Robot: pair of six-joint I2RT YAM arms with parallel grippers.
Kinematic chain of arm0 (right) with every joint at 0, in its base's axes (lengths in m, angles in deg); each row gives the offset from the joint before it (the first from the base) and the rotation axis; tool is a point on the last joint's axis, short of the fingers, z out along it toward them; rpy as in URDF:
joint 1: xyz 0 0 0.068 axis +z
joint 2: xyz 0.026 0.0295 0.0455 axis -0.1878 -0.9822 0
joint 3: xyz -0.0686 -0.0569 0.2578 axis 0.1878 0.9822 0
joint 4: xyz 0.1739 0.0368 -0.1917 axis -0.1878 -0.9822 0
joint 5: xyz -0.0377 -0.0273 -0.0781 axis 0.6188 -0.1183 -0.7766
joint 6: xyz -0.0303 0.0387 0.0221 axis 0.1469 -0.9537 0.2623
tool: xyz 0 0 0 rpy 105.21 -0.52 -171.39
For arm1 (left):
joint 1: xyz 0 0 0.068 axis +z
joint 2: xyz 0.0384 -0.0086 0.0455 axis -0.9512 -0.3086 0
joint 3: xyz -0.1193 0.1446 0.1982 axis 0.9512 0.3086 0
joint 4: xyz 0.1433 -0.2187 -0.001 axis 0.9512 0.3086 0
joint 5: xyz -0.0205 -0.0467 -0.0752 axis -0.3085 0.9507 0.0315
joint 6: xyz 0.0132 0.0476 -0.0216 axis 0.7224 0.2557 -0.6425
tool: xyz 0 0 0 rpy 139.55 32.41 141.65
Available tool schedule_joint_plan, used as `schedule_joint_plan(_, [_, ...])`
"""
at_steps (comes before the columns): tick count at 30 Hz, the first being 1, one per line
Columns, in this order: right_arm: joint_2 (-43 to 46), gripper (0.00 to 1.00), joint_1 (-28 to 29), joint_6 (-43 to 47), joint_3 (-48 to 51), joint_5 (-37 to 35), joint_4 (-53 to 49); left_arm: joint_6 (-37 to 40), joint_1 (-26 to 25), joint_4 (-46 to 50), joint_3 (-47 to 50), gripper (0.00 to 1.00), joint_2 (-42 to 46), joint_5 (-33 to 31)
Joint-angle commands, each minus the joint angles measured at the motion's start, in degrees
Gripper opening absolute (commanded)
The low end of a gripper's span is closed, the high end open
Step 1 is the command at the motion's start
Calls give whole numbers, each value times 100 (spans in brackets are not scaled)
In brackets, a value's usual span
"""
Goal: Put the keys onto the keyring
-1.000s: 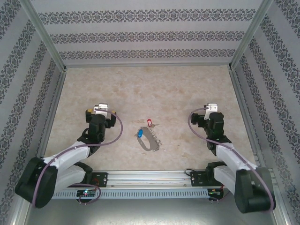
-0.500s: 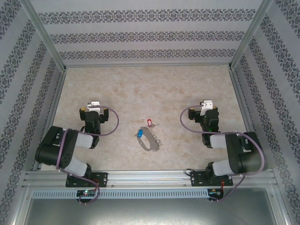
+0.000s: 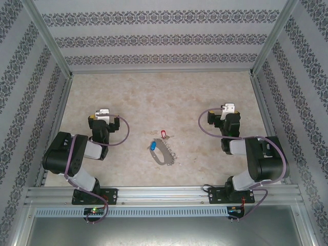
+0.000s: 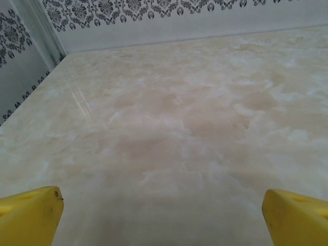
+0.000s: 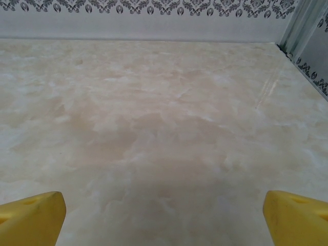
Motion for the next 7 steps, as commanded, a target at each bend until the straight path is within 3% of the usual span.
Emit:
schedule_joint_plan(1, [30, 98, -56, -109, -100, 107, 17, -136, 88, 129, -130, 100, 62, 11])
schedule_joint_plan(7, [34, 98, -68, -104, -91, 136, 33, -136, 97, 142, -130, 100, 58, 16])
